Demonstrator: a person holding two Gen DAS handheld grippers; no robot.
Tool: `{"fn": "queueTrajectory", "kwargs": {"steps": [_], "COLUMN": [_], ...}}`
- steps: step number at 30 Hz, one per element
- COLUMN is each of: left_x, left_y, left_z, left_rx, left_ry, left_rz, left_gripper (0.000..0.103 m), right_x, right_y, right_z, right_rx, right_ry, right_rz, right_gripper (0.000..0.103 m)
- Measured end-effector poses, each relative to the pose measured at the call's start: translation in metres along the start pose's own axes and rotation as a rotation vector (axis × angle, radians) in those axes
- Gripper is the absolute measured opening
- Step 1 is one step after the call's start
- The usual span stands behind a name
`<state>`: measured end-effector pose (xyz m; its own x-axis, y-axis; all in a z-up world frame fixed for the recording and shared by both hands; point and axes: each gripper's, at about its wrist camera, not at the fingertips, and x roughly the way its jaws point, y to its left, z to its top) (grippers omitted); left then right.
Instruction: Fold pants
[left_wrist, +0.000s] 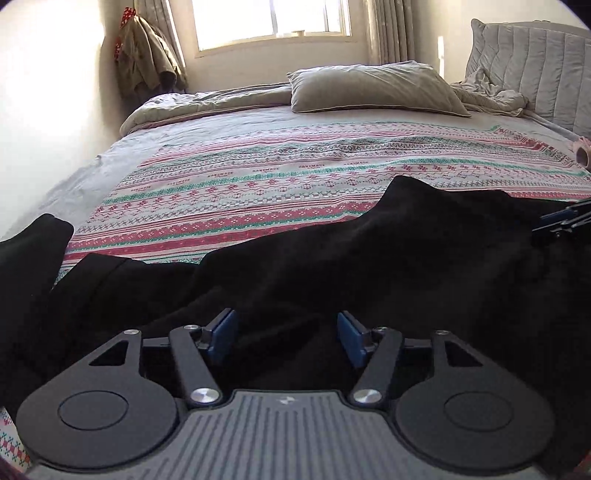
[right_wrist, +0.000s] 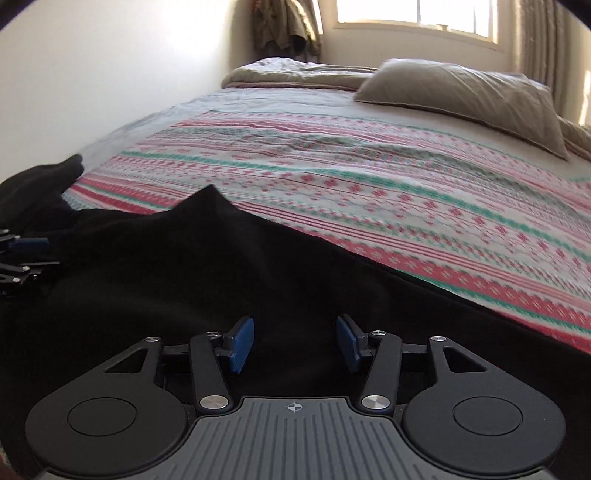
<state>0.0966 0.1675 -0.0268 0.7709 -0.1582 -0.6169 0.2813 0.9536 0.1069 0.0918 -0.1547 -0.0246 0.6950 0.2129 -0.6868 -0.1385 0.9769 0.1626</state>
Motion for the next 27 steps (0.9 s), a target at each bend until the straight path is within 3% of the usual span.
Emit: {"fn": "queueTrajectory", "kwargs": {"steps": [6,12,14,16,19,23,27], "left_x": [-0.020,0.004,0.030,0.055,0.090,0.120,0.130], "left_y": [-0.024,-0.077,-0.085,-0.084,-0.083,-0.078,-0.076], "left_z": [0.012,0.040,0.053,0.065,0.080,0.089,0.083], "left_rx": [-0.045,0.076,0.075,0.039,0.001,-0.061,-0.102], "left_ry": [-0.006,-0.040,-0.036,-0.023,-0.015,-0.009,-0.025], "left_rz": [-0.073,-0.148,-0.123,-0.116,-0.091,-0.037,0.003], "left_gripper": [0.093,0.096,0.094,0.082,0.076,0.073,0.078], "right_x": [-0.044,-0.072,-0.073,-0.072,-0.071,-0.071,-0.075], "right_y": [-0.074,-0.070,-0.065,-0.064,-0.069,-0.079,-0.096], "right_z": [-0.022,-0.035,-0.041,-0.046,-0.053,-0.059,-0.063], "right_rx": [0.176,0.151,0.122,0.101,0.096,0.099,0.092], "right_ry": [-0.010,-0.012,-0.008,0.002,0.005,-0.017,-0.036], "right_rz": [-0.139,-0.137,-0.142,-0.153,-0.172,-0.165,-0.199], "right_gripper": [0.049,0.058,0.058,0.058,0.058,0.059,0.059]}}
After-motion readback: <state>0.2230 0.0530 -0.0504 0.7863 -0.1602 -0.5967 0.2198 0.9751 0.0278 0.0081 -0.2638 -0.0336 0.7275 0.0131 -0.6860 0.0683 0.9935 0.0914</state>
